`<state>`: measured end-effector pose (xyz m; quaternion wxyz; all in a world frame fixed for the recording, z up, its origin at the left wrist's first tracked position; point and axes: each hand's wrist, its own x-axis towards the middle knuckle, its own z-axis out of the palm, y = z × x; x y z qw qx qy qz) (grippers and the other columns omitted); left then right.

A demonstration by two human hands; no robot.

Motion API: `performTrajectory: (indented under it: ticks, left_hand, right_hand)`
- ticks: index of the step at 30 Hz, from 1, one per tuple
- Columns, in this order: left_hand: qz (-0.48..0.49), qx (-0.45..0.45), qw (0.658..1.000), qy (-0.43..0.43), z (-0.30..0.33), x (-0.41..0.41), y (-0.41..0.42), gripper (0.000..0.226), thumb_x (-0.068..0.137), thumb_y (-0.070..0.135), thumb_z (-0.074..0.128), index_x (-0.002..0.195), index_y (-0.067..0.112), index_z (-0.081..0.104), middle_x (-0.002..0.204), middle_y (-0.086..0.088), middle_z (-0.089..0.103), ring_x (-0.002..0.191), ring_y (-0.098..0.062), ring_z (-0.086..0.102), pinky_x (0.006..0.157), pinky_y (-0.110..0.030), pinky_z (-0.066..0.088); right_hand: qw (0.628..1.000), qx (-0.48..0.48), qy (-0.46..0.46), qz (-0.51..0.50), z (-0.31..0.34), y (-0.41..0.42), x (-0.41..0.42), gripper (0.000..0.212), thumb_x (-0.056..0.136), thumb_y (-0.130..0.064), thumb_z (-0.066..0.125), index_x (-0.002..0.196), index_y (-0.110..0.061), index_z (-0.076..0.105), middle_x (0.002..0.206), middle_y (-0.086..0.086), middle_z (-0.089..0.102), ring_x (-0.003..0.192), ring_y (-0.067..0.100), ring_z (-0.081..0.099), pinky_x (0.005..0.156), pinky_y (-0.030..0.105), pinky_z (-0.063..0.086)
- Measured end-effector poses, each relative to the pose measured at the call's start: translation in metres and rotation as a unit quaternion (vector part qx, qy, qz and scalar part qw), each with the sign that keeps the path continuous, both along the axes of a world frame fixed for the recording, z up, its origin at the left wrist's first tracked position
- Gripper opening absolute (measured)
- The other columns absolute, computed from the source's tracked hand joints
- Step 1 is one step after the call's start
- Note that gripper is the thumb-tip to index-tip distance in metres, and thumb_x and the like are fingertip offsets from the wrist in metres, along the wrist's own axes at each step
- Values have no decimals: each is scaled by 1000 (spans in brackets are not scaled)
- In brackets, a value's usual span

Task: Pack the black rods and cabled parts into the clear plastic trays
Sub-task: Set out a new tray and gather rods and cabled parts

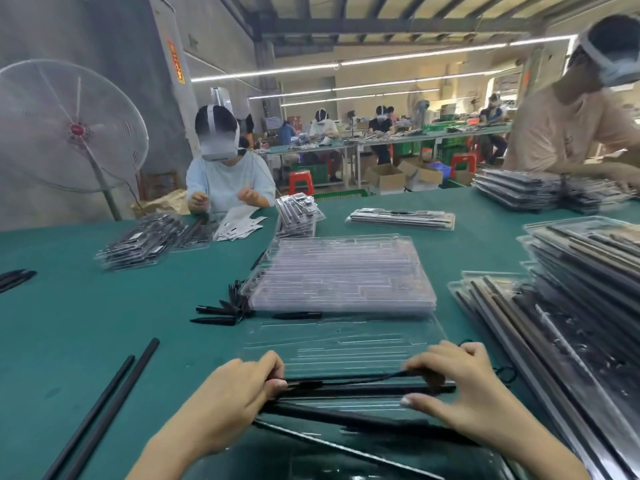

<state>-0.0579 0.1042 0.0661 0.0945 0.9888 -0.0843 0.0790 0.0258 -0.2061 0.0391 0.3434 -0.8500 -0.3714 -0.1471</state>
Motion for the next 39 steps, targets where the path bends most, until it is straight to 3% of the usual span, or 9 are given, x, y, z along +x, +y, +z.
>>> performTrajectory:
  ticks: [4, 9, 14, 18, 22, 26, 31, 34, 39]
  left_hand:
    - [25, -4, 998, -64, 6, 1, 4, 16, 100, 41, 28, 85, 40, 26, 62, 11, 43, 66, -9, 42, 63, -21, 31]
    - [70, -165, 964, -197, 5, 4, 18, 22, 96, 35, 39, 87, 43, 58, 57, 16, 55, 58, -6, 51, 57, -25, 42]
    - [59, -179, 953, -237, 1, 11, 12, 16, 93, 45, 34, 88, 39, 48, 72, 22, 58, 64, -4, 52, 56, -28, 42]
    - [8, -241, 942, -234, -3, 19, 3, 15, 94, 43, 35, 90, 38, 49, 67, 6, 52, 56, -11, 42, 54, -33, 37]
    - [-50, -202, 953, -220, -9, 18, -2, 22, 93, 62, 31, 100, 47, 45, 94, 21, 47, 81, -10, 47, 80, -18, 32]
    - [-81, -169, 967, -172, -26, 5, 11, 27, 88, 63, 44, 95, 39, 54, 103, 24, 45, 87, -4, 47, 84, -15, 33]
    - [-128, -88, 981, -119, -46, -8, 21, 20, 79, 54, 61, 72, 37, 67, 101, 26, 57, 97, 10, 50, 83, -18, 39]
    - [-139, -173, 972, -78, -46, -7, 14, 25, 85, 53, 59, 78, 34, 73, 103, 24, 63, 101, 6, 54, 88, -14, 41]
    - [-146, -103, 980, -93, -51, -3, 5, 11, 80, 45, 63, 82, 35, 68, 95, 22, 61, 98, 9, 47, 84, -17, 40]
  right_hand:
    - [992, 107, 10, -59, 10, -9, 2, 37, 80, -70, 50, 98, -40, 63, 91, -20, 61, 84, 3, 60, 79, 20, 39]
    - [996, 26, -29, -85, 11, -10, 2, 41, 77, -73, 51, 100, -40, 61, 89, -27, 57, 91, -4, 53, 79, 13, 41]
    - [989, 94, -54, -104, 11, -8, 5, 27, 79, -52, 65, 95, -30, 66, 84, -22, 58, 81, 4, 56, 72, 25, 45]
    - [960, 147, -165, -169, 10, -8, 9, 29, 83, -44, 61, 94, -19, 70, 87, -13, 56, 84, 10, 50, 77, 32, 42]
    - [942, 159, -203, -216, 11, -11, 9, 31, 81, -37, 61, 97, -13, 72, 91, -3, 53, 89, 14, 46, 84, 34, 41]
    - [977, 72, -131, -149, 14, -12, 7, 39, 82, -61, 54, 80, -24, 67, 78, -14, 55, 76, 8, 48, 73, 27, 37]
    - [968, -233, 8, -88, 3, -11, 9, 85, 60, -99, 12, 68, -28, 56, 65, -13, 56, 67, 3, 46, 80, 19, 29]
    - [974, -209, 24, -85, 1, -13, 10, 85, 59, -100, 11, 69, -30, 58, 66, -12, 57, 68, 1, 40, 88, 24, 28]
    - [986, -161, 8, -31, -3, -8, 7, 69, 61, -98, 31, 82, -39, 60, 58, -13, 48, 66, -4, 48, 99, 22, 14]
